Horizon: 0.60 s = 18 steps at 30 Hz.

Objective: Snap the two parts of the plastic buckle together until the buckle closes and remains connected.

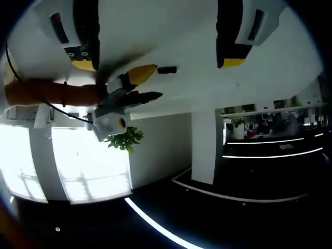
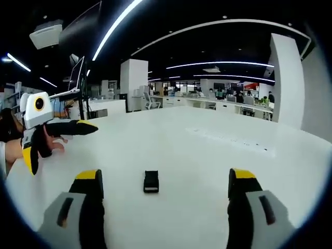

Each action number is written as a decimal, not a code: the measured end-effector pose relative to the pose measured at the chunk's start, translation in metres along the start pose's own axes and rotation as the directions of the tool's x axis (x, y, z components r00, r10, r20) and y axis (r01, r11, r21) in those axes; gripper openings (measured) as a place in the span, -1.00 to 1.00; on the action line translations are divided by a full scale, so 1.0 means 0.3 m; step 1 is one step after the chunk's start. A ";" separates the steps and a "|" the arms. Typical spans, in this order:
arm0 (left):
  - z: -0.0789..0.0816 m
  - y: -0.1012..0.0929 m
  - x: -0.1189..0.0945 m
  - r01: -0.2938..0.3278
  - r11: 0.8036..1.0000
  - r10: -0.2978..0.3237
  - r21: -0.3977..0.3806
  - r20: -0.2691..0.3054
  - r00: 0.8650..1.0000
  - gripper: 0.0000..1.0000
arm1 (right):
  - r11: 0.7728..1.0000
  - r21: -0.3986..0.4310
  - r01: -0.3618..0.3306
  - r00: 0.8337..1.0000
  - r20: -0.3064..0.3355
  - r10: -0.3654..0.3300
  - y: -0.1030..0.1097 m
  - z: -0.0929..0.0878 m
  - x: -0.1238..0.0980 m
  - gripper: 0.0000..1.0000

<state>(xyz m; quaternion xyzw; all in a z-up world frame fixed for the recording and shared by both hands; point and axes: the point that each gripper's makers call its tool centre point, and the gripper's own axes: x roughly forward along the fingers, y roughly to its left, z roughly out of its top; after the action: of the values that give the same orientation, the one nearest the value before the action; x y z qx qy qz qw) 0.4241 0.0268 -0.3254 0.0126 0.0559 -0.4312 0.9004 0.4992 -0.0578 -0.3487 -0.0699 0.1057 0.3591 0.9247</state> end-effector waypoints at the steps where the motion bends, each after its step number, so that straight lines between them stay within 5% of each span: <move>1: 0.000 0.001 0.000 -0.001 1.000 0.001 0.001 0.000 1.000 0.90 | 1.000 0.002 -0.001 1.000 0.000 0.001 0.001 0.000 0.000 1.00; 18: -0.007 0.019 0.010 -0.006 1.000 0.006 0.015 -0.006 1.000 0.90 | 1.000 -0.002 -0.011 1.000 -0.015 0.011 0.001 -0.011 0.008 0.97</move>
<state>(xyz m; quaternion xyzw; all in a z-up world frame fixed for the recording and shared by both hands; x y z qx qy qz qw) 0.4303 0.0283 -0.3279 0.0207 0.0553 -0.4289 0.9014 0.5002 -0.0567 -0.3526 -0.0730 0.1128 0.3636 0.9218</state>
